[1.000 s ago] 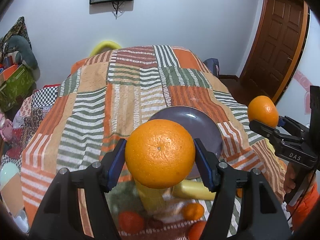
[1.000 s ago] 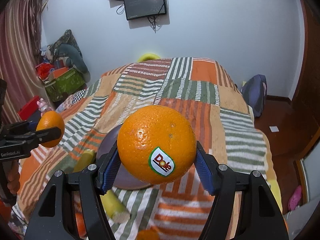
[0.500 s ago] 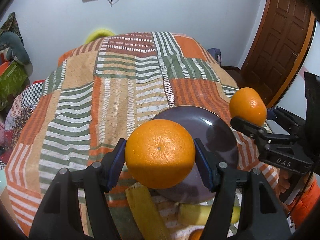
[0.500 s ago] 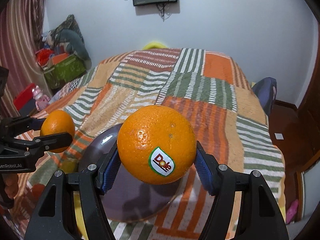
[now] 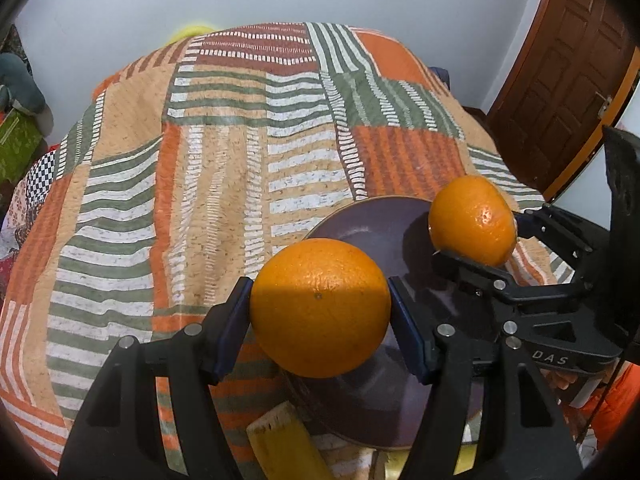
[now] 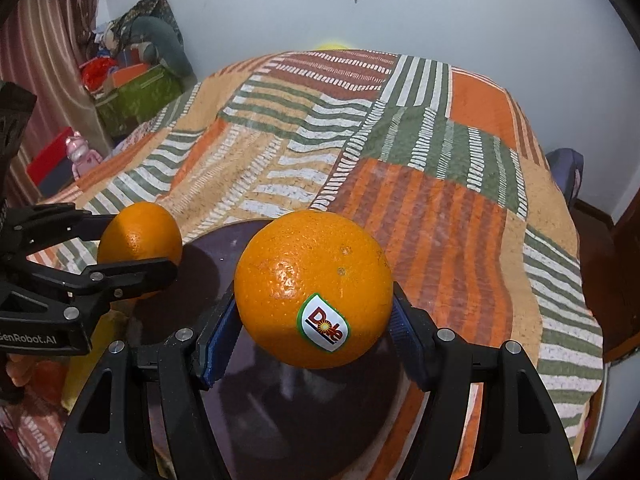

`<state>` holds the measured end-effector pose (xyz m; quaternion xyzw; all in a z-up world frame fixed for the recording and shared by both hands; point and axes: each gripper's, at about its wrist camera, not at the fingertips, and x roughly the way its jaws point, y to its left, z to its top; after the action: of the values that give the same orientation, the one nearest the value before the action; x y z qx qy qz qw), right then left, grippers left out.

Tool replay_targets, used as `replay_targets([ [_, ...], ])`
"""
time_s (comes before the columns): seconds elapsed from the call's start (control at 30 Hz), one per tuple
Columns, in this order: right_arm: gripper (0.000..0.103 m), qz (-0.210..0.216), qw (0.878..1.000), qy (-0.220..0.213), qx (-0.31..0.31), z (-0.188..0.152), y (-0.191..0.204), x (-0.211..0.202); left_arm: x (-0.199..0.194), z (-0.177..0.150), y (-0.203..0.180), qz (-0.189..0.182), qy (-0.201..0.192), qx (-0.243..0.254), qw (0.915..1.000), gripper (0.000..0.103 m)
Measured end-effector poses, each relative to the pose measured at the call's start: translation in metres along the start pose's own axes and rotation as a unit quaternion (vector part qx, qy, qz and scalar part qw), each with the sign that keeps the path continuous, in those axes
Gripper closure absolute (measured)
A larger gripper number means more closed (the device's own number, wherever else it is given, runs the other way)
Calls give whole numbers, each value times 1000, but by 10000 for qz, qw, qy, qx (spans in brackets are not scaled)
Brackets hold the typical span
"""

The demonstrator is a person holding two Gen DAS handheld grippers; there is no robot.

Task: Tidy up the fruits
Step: 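Carry both large oranges onto the purple plate and open both tools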

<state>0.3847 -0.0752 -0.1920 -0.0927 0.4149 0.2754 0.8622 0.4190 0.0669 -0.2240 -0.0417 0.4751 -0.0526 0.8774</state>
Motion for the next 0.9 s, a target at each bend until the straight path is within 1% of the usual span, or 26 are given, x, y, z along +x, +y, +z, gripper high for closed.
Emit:
replay_targets([
  [0.17, 38, 64, 9999, 143, -20, 0, -3, 11, 14, 3, 0, -32, 150, -33, 9999, 38],
  [0.3, 38, 2, 9996, 209, -173, -4, -3, 18, 25, 3, -6, 67, 324, 90, 9994, 38],
  [0.5, 37, 30, 9991, 285, -299, -7, -1, 23, 29, 5, -8, 97, 359, 173, 9992, 38],
  [0.53, 37, 73, 9990, 309, -317, -8, 0, 23, 30, 5, -10, 126, 376, 198, 9990, 36],
  [0.57, 37, 122, 9986, 369, -357, -9, 2, 24, 30, 5, -11, 102, 385, 216, 9990, 35],
  [0.63, 37, 5, 9985, 332, -443, -9, 6, 24, 30, 5, -14, -36, 438, 234, 9988, 32],
  [0.73, 37, 24, 9986, 368, -380, -9, 5, 25, 24, 4, -18, 20, 325, 300, 9990, 29],
  [0.9, 37, 112, 9986, 489, -164, -8, 1, 22, 7, 4, -17, 82, 151, 344, 9993, 28],
])
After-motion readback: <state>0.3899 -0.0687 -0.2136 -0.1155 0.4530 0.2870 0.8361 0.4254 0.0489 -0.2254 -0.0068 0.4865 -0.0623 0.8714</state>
